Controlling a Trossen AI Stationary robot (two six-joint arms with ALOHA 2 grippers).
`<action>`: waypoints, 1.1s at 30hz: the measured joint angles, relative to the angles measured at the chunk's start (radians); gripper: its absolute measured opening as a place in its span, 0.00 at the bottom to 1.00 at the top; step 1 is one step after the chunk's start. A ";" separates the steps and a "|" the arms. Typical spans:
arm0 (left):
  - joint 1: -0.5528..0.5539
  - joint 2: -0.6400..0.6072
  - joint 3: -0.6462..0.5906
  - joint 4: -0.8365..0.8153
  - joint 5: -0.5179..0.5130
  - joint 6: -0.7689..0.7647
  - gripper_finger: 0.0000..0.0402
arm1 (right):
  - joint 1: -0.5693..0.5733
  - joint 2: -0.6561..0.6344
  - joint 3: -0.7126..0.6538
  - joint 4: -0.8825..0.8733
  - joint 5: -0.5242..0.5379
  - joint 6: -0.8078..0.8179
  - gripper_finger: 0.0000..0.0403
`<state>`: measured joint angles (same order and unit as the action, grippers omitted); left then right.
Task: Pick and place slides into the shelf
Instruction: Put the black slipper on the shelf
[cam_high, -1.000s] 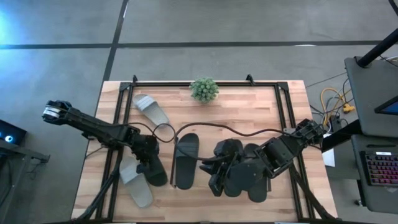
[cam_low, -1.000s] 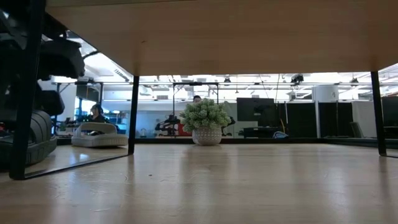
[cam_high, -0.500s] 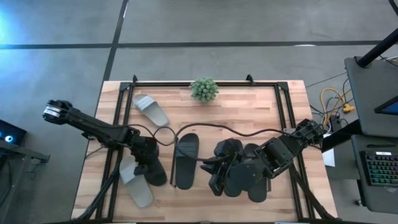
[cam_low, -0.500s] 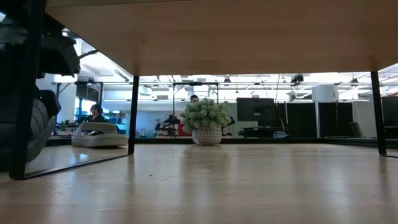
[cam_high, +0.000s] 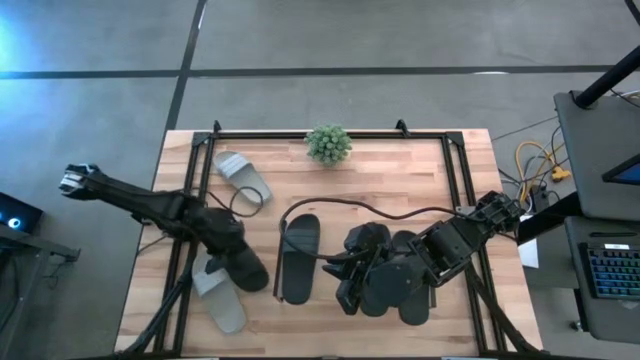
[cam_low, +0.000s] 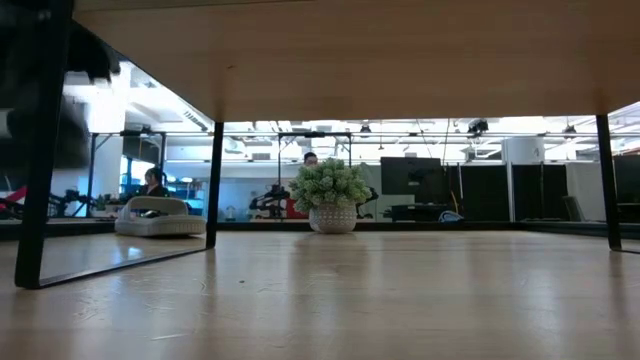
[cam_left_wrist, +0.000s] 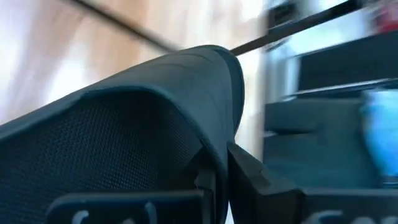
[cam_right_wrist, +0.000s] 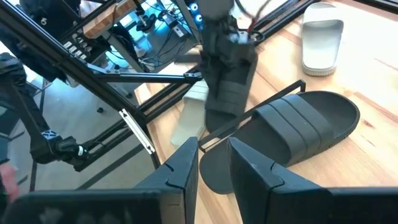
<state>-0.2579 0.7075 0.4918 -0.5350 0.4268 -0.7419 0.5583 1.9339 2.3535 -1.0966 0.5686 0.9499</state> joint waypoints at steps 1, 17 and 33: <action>-0.002 -0.025 0.015 0.003 0.029 -0.027 0.00 | 0.000 0.000 0.000 0.000 0.000 0.000 0.19; -0.073 0.036 0.115 0.668 0.050 -0.405 0.00 | 0.000 -0.002 0.000 -0.052 0.028 0.061 0.18; -0.077 0.512 0.404 0.947 -0.249 -0.453 0.00 | 0.043 -0.043 0.003 -0.053 0.139 0.211 0.14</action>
<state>-0.3347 1.2192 0.8959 0.4120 0.1780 -1.1954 0.6010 1.8912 2.3562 -1.1492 0.7075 1.1606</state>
